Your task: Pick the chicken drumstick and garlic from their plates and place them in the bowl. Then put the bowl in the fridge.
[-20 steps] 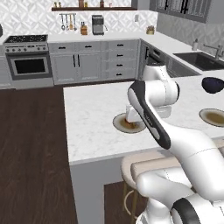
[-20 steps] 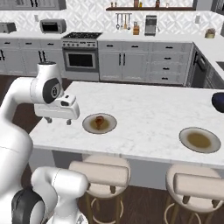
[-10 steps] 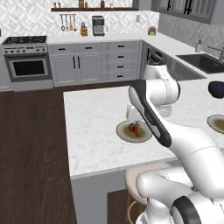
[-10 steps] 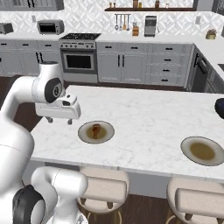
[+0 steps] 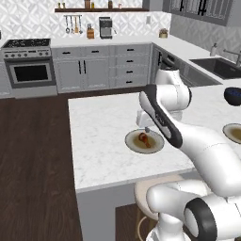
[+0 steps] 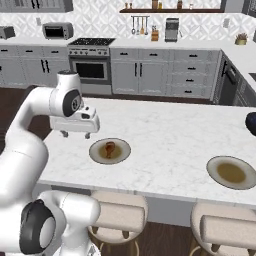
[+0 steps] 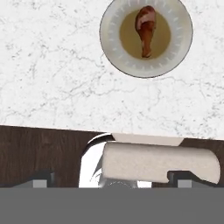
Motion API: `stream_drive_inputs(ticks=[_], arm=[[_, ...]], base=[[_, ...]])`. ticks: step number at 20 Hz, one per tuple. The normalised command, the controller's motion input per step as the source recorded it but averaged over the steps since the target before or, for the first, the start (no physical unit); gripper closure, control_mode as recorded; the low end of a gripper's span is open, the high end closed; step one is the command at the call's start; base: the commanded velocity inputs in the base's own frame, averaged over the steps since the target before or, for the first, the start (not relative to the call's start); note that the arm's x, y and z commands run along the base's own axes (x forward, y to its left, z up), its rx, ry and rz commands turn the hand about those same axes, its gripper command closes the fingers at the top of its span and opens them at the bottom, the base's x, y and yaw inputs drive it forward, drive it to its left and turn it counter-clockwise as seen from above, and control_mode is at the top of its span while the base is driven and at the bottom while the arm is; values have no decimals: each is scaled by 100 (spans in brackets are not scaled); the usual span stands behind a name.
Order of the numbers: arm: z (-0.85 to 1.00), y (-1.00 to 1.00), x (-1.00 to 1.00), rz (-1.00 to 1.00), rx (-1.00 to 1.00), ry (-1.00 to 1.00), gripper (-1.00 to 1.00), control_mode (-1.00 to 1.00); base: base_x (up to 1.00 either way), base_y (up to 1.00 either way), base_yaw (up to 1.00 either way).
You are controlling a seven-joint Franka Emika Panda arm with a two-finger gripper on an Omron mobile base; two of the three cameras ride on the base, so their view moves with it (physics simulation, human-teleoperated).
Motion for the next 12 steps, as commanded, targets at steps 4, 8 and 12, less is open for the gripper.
stream_drive_inputs(ticks=[4,8,12], arm=[[-60,-18,100,4,0,18,-100,-100],[-67,-14,91,0,0,17,-100,-100],[-62,-30,88,0,0,14,-100,-100]], base=[[0,0,0],[0,0,0],[0,0,0]])
